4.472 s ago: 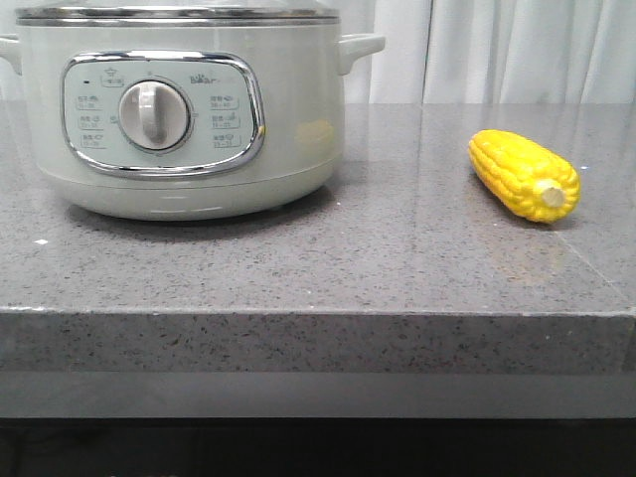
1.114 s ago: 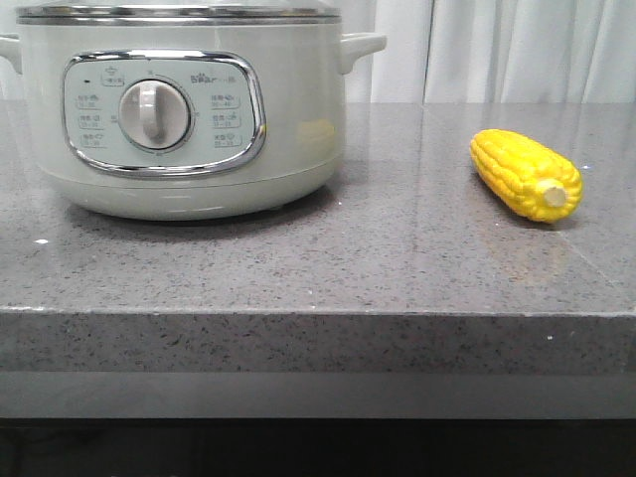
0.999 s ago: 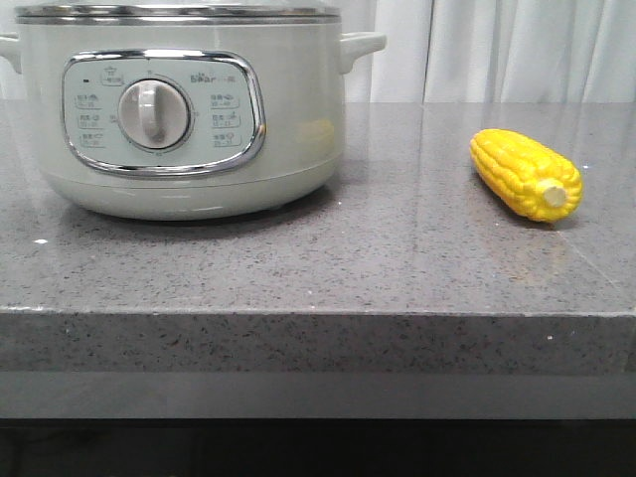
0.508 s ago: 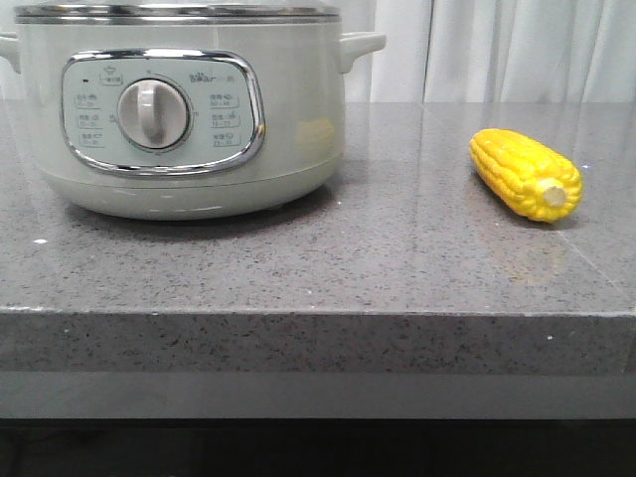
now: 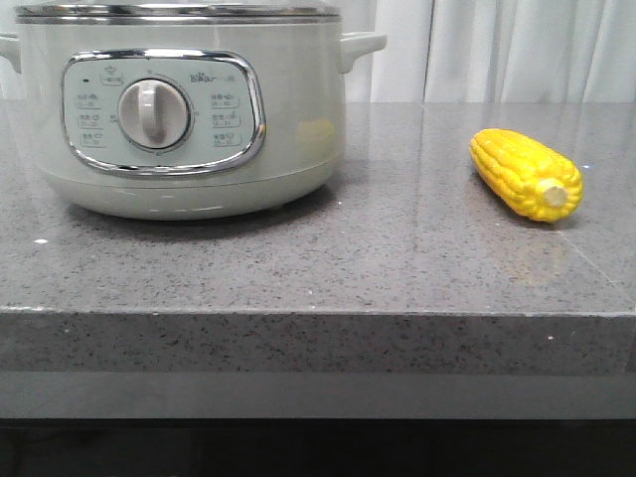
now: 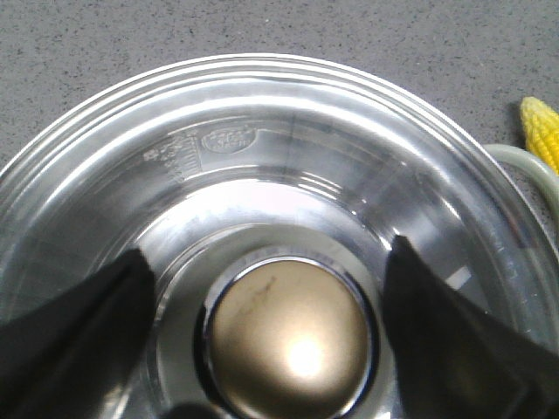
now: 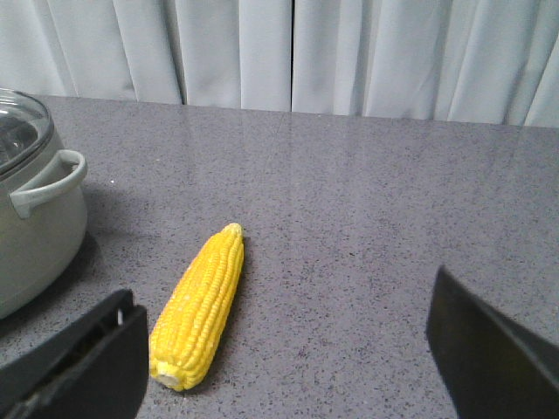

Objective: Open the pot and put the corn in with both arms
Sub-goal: 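Lift the glass lid off the pot with the left gripper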

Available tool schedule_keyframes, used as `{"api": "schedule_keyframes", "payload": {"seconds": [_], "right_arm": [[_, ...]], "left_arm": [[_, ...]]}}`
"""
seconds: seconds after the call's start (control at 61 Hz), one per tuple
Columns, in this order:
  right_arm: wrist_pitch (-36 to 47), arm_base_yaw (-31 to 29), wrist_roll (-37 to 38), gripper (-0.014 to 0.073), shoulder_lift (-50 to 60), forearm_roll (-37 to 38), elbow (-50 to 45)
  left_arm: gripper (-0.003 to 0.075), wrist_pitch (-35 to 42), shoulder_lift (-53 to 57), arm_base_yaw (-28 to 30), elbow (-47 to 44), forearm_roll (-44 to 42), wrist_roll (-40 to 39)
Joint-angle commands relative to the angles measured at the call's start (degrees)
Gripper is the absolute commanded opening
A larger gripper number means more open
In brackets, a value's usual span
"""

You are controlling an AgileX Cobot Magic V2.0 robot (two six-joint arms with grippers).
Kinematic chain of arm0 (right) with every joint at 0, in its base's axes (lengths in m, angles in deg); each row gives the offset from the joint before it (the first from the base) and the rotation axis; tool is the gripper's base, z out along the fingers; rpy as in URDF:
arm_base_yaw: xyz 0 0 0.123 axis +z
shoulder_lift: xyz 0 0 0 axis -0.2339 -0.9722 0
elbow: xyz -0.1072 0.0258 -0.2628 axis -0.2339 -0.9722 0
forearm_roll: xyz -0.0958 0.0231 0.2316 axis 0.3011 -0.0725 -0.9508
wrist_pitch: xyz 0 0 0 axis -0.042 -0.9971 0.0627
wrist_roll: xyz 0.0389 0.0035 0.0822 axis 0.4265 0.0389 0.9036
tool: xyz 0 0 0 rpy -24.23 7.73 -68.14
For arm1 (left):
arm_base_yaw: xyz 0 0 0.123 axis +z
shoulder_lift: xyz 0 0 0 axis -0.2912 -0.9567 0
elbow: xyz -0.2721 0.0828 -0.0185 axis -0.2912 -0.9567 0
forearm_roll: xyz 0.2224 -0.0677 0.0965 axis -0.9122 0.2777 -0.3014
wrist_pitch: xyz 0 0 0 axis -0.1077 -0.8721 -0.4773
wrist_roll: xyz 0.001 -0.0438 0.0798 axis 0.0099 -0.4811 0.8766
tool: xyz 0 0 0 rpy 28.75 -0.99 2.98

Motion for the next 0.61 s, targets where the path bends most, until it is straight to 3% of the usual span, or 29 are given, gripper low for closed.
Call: {"api": "schedule_keyframes", "payload": {"seconds": [0.0, 0.278, 0.59], "right_arm": [[4.32, -0.36, -0.20, 0.0655, -0.65, 0.45, 1.81], [4.26, -0.36, -0.20, 0.0655, -0.65, 0.45, 1.81], [4.26, -0.36, -0.20, 0.0655, -0.65, 0.45, 1.81]], "left_arm": [[0.0408, 2.21, 2.79, -0.38, 1.99, 0.32, 0.00], [0.0277, 2.21, 2.89, -0.38, 2.20, 0.23, 0.00], [0.0260, 2.07, 4.14, -0.38, 5.88, 0.23, 0.03]]}}
